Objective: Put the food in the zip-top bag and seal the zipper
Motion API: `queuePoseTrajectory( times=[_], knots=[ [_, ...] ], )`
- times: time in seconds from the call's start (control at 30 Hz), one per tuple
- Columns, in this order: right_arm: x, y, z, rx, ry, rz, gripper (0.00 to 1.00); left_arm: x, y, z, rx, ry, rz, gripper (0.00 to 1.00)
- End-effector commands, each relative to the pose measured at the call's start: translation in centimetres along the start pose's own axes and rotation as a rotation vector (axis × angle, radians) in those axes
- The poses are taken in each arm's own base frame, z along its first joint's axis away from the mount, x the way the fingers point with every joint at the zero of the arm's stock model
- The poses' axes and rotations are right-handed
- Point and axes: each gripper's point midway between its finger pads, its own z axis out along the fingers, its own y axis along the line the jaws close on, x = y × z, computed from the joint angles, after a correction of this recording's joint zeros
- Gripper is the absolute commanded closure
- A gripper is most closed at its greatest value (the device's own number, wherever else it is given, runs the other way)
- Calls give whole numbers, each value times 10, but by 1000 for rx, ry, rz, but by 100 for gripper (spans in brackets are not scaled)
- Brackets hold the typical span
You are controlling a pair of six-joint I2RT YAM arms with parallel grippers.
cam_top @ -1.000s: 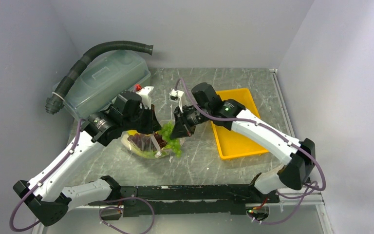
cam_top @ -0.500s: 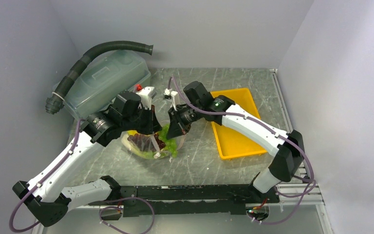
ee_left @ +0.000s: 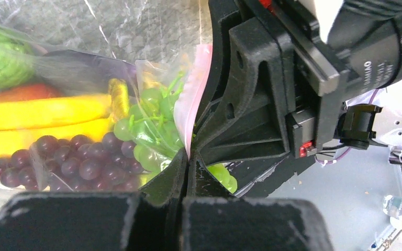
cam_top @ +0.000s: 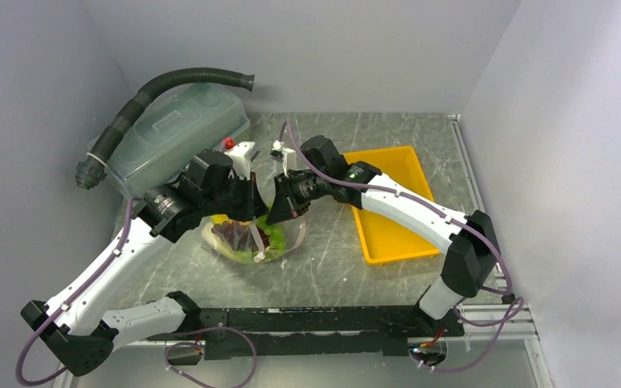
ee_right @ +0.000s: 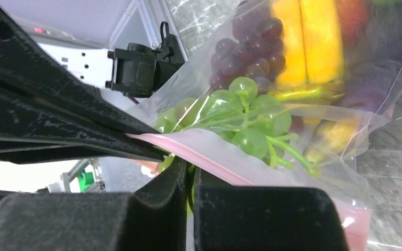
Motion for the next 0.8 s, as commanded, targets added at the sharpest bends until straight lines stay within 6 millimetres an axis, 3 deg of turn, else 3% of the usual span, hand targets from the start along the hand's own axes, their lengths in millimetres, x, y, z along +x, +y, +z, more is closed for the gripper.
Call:
queuePoseTrajectory(
  times=[0.0, 0.2, 0.63, 0.77],
  knots=[
    [-36, -1, 9, 9, -176, 51, 100, -20, -27, -15, 110, -76, -10, 100],
    [-47, -14, 13, 54, -309, 162, 100, -19, -31, -12, 134, -68, -40, 100],
    [-75, -7, 12, 124, -578, 289, 100, -19, -41, -7, 182, -54, -76, 100],
    [-74, -8, 23, 142, -631, 371, 100, -20, -43, -6, 195, -61, -86, 100]
  ],
)
